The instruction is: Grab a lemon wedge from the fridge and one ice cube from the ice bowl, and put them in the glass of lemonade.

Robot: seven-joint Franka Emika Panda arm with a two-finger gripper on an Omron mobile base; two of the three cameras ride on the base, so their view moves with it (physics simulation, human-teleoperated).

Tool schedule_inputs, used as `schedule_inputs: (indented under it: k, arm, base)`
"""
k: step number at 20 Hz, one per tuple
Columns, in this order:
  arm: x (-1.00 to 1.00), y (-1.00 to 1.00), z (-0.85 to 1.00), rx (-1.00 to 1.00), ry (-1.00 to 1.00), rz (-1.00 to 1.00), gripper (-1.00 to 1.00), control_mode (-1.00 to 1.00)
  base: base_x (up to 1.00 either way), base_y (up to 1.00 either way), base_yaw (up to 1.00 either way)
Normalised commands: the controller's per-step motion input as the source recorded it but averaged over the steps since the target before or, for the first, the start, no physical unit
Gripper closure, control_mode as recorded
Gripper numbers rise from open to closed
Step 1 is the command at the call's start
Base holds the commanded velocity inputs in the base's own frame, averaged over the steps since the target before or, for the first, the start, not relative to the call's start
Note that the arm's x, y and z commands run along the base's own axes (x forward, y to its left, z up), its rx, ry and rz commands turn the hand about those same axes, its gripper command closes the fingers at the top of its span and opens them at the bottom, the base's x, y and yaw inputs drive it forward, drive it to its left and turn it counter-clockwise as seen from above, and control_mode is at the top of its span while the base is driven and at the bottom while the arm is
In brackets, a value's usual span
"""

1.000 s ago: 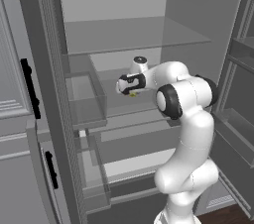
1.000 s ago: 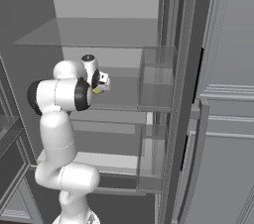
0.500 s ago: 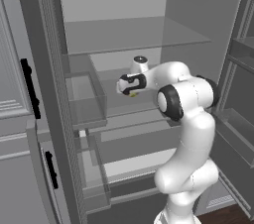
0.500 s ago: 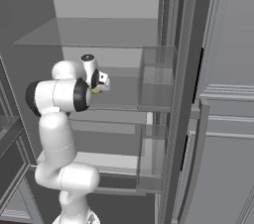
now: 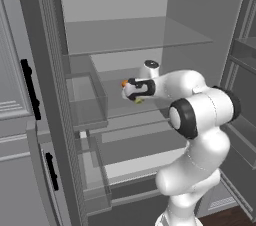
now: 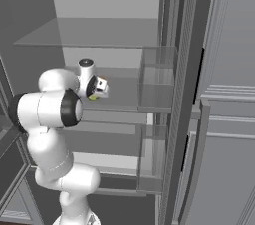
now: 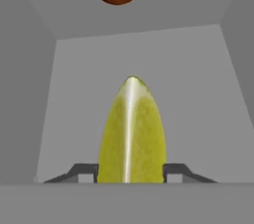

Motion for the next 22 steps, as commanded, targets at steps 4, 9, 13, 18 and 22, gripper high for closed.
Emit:
schedule_inputs:
  k: [4, 9, 13, 18, 22]
  arm:
    - [-0.7, -0.07, 0.49, 0.07, -0.03, 0.0, 1.0, -1.0]
    - [-0.55, -0.01, 0.87, 0.02, 0.0, 0.0, 1.0, -1.0]
    - [-0.96, -0.04, 0.71, 0.0, 0.0, 0.0, 1.0, -1.0]
    - [-1.0, -0.07, 0.54, 0.0, 0.0, 0.0, 1.0, -1.0]
    - [-1.0, -0.06, 0.64, 0.0, -0.01, 0.0, 1.0, -1.0]
  base:
    - [0.0, 0.0, 0.0]
    - [0.0, 0.0, 0.0]
    - [0.0, 0.0, 0.0]
    - [0.0, 0.0, 0.0]
    - [0.0, 0.0, 0.0]
